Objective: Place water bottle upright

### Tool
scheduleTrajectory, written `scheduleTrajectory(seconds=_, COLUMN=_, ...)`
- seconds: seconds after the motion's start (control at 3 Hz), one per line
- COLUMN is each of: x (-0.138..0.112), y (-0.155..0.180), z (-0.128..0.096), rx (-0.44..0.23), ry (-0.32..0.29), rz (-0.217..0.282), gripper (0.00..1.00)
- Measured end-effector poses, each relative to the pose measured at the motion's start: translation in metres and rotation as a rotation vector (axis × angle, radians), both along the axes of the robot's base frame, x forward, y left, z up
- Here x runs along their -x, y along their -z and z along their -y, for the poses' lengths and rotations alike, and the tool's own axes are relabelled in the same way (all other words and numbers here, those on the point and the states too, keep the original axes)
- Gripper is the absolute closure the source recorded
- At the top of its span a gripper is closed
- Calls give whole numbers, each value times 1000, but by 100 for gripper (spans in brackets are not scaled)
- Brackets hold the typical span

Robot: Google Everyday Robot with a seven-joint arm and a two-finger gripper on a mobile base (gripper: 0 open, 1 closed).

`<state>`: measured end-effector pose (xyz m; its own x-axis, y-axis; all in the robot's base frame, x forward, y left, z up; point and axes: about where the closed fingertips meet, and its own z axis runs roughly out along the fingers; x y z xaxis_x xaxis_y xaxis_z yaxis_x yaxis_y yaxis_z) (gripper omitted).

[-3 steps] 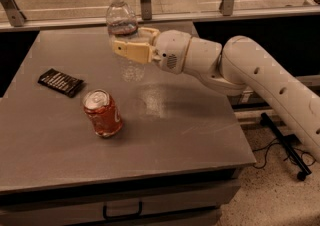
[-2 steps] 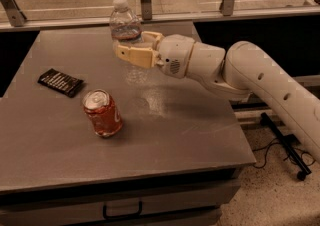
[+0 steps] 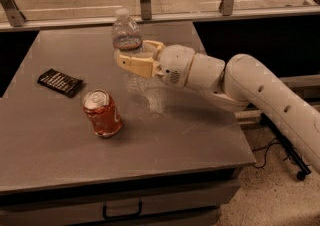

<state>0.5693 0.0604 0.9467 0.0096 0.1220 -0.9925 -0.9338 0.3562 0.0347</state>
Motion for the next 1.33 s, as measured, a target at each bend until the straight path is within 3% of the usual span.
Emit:
scheduleTrajectory(seconds=0.33, x=1, y=7, z=3, rx=8, ry=25, rz=3, gripper=81)
scheduleTrajectory(seconds=1.33, x=5, y=28, z=12, rx=13, ry=69, rz=-29, gripper=11)
